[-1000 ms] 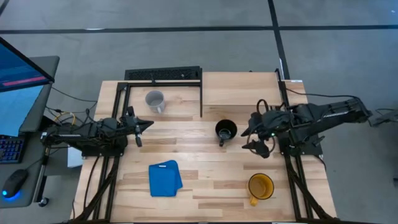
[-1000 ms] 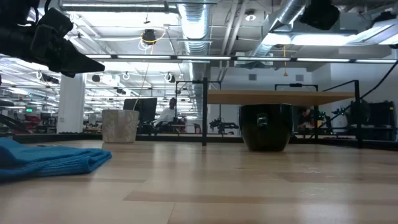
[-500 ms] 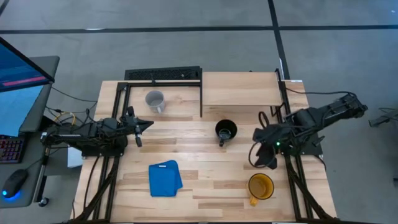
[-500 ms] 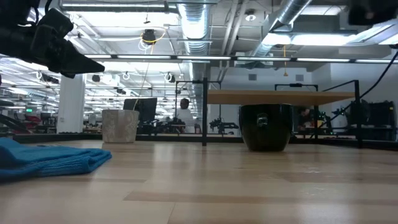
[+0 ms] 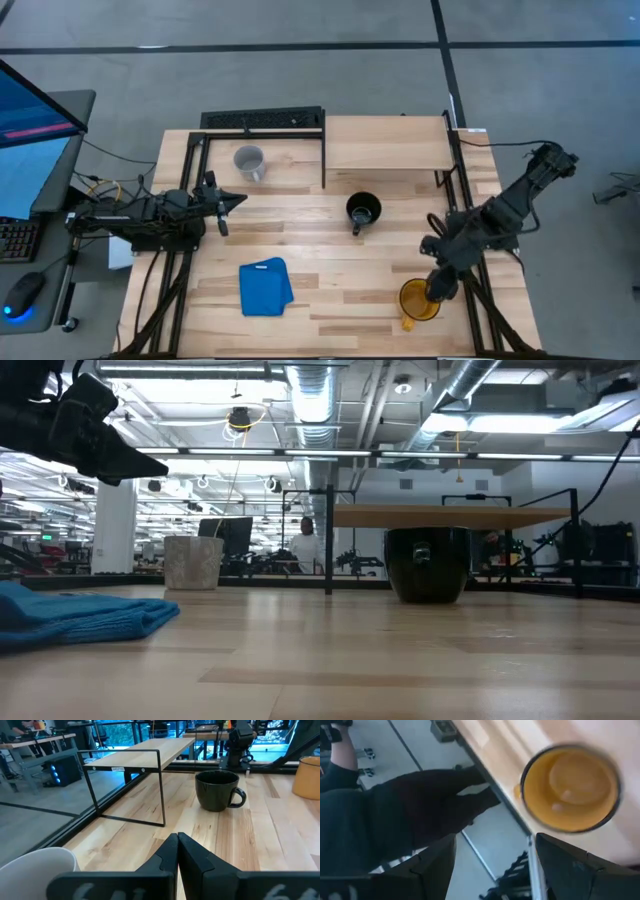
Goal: Stack small to large cups/mugs on shelf
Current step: Put the yellow mug on the shelf
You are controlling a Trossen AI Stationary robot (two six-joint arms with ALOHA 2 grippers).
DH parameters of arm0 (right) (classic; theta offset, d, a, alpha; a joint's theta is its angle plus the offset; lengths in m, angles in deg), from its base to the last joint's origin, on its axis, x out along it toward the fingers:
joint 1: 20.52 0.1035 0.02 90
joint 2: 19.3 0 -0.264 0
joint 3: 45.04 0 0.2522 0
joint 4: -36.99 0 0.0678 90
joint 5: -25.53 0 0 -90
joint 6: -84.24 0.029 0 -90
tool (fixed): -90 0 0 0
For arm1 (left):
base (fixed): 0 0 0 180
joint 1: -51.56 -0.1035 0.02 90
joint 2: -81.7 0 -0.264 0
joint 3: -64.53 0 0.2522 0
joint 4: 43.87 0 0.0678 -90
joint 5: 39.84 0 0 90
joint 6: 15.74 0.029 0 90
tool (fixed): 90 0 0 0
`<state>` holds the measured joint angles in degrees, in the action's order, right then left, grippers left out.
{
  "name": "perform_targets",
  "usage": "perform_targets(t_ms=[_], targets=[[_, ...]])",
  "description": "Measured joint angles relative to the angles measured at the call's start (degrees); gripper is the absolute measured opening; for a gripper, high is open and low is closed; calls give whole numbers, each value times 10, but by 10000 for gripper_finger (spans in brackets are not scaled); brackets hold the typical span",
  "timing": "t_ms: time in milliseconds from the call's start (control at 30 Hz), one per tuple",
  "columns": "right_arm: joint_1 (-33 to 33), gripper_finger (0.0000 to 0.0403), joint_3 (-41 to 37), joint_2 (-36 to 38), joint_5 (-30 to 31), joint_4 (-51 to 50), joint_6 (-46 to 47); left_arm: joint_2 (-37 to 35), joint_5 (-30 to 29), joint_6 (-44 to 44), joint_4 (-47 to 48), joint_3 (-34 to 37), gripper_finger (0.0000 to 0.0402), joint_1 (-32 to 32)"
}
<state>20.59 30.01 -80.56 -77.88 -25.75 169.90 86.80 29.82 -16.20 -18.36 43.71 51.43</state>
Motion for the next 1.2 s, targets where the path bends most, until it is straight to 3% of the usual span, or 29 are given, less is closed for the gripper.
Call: perform_targets(t_ms=[267, 567, 1200], targets=[[27, 297, 0, -77, 45, 11, -15, 0, -3, 12, 0, 0, 0, 0], [22, 297, 0, -152, 21, 44, -46, 0, -12, 6, 0, 0, 0, 0], [0, 297, 0, -137, -3, 69, -51, 0, -13, -17, 0, 0, 0, 0]])
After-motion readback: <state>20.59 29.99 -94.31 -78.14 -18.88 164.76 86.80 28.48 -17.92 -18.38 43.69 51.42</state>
